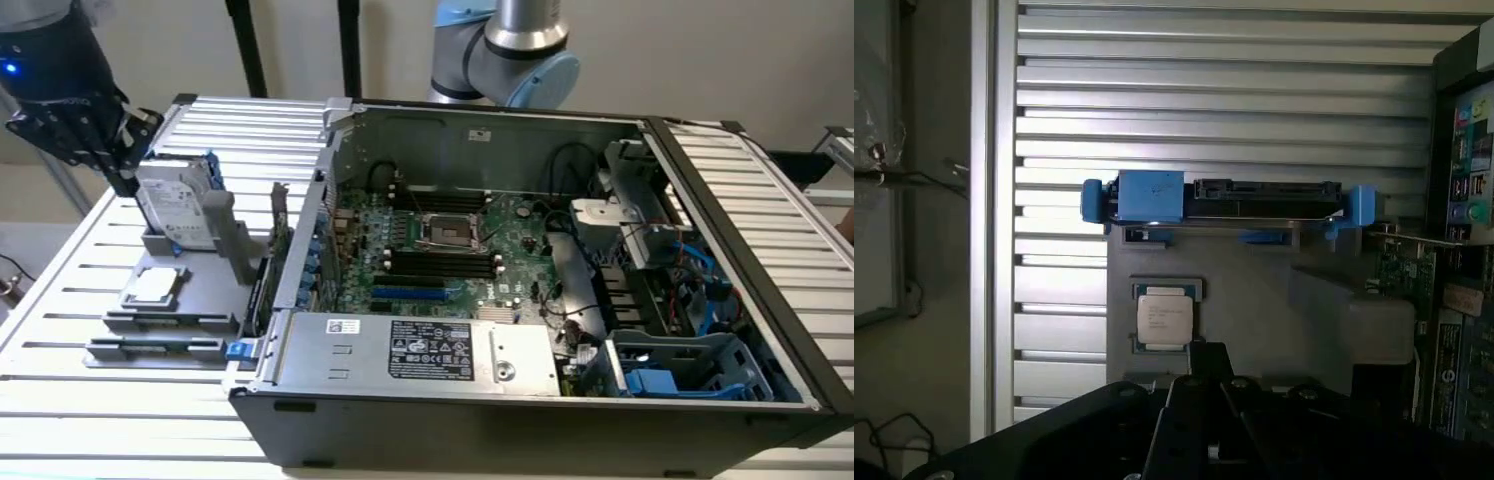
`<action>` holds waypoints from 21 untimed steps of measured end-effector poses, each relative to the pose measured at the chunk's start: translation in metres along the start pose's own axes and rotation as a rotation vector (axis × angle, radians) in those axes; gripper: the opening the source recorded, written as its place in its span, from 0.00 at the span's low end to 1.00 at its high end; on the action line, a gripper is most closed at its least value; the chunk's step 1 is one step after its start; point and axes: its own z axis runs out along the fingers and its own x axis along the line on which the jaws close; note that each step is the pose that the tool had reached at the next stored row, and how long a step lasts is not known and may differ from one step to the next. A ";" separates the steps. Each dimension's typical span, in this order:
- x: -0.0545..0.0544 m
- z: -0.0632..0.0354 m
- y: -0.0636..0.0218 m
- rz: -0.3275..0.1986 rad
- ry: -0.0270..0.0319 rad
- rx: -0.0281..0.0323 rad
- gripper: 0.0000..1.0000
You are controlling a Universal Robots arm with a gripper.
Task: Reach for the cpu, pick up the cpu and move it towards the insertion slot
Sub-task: 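Pick up the cpu and move it towards the insertion slot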
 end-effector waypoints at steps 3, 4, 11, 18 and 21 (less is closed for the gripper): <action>0.007 0.0024 -0.0038 0.000 0.0012 0.0003 0.11; 0.009 0.0029 -0.0048 0.000 0.0018 0.0007 0.11; 0.011 0.0034 -0.0076 0.000 0.0025 0.0032 0.12; 0.012 0.0035 -0.0076 0.000 0.0026 0.0033 0.42; 0.012 0.0038 -0.0077 0.000 0.0026 0.0033 0.53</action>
